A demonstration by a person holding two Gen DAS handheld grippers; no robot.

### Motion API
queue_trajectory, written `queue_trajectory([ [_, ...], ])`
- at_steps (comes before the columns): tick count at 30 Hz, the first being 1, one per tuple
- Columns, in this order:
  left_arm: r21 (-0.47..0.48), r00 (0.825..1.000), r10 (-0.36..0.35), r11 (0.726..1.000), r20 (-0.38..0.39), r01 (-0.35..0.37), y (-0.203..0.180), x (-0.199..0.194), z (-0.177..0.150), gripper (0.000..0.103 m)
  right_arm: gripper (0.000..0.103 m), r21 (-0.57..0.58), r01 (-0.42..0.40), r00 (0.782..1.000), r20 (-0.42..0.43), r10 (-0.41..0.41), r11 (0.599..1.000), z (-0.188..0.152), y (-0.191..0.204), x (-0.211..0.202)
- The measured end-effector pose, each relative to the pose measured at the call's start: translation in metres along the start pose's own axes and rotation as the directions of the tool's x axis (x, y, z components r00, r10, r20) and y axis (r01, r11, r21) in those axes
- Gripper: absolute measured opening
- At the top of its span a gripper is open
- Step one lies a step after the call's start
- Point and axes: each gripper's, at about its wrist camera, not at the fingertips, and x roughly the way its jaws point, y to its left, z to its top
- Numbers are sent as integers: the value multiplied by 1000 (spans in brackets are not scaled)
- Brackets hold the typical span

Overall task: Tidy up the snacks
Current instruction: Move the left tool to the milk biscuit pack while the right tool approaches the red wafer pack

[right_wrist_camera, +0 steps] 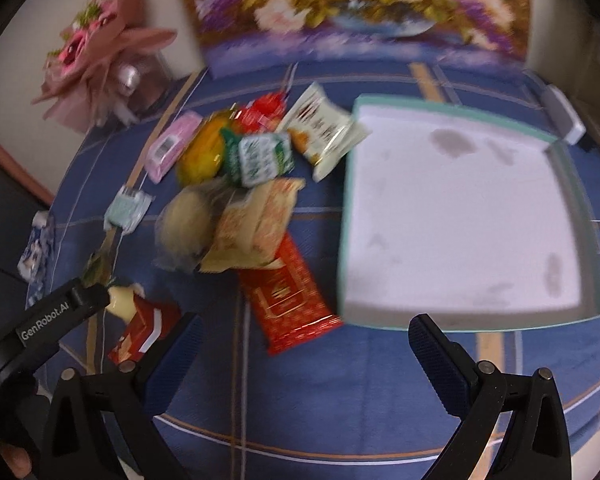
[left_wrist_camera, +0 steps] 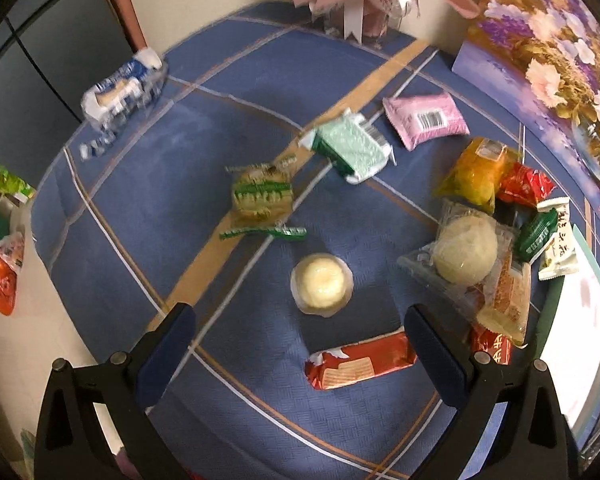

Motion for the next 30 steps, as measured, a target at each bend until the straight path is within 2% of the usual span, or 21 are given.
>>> queue_trajectory([
  [5,5,994,-44,999,-99,45,-5,22,-1,103,103,-52,-29,996,-91,24,998,-3,12,26],
  [12,37,987,-56,997,-150,62,-14,35,-4,103,103,-101,-47,985,-168,30,994,-7,25,54],
  [15,21,980,-70,997,-185,75,-14,43,-3,103,103,-112,-49,982,-187,27,993,-8,29,67],
  [19,2,977,-62,998,-202,63,-9,51,-3,103,103,-123,-59,980,-198,34,991,-7,37,79],
  [24,-12,980,-65,998,-186,64,-5,48,-1,103,103,-139,-49,982,-189,22,989,-2,52,93],
  [26,-12,980,-63,998,-187,62,-5,47,-1,103,100,-135,-48,983,-181,23,990,-1,56,96],
  [30,-11,979,-61,998,-193,60,-9,42,-4,103,87,-149,-4,987,-159,-20,989,1,64,99],
])
